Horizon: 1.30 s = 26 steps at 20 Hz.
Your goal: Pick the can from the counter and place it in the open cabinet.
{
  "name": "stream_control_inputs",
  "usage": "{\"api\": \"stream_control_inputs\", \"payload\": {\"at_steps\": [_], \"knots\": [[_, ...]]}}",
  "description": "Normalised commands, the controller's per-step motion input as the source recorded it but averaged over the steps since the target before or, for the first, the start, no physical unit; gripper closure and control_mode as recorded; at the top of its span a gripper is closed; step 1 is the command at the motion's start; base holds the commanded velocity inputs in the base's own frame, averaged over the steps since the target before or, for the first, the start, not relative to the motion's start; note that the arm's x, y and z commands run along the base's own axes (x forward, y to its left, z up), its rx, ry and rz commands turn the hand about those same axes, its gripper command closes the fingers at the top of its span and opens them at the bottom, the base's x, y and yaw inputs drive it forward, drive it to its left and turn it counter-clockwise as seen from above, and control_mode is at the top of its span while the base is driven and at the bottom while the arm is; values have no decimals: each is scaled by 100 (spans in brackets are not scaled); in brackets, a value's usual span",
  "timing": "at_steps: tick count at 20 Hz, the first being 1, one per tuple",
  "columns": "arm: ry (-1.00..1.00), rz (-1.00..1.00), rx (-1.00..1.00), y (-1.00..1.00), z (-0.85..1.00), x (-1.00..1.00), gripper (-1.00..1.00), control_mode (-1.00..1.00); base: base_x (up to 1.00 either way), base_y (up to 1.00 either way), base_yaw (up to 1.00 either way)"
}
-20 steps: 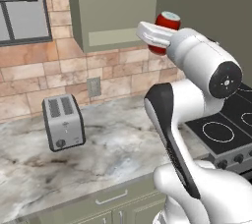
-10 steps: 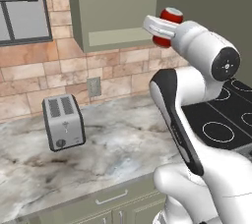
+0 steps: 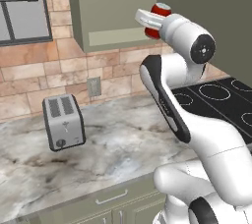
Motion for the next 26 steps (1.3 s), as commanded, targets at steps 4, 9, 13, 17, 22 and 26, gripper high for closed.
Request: {"api": "stream_control_inputs", "payload": {"at_steps": [4,9,13,17,22,26], "knots": [[0,-1,0,0,0,78,100,-100,0,0,0],[0,-2,0,0,-3,74,100,-100,0,0,0],[0,0,-4,0,-12,63,100,-100,0,0,0],[0,0,-12,0,-23,40,100,-100,0,0,0],[0,0,-14,0,-14,21,100,-100,0,0,0],[2,0,-12,0,-10,12,100,-100,0,0,0]]}}
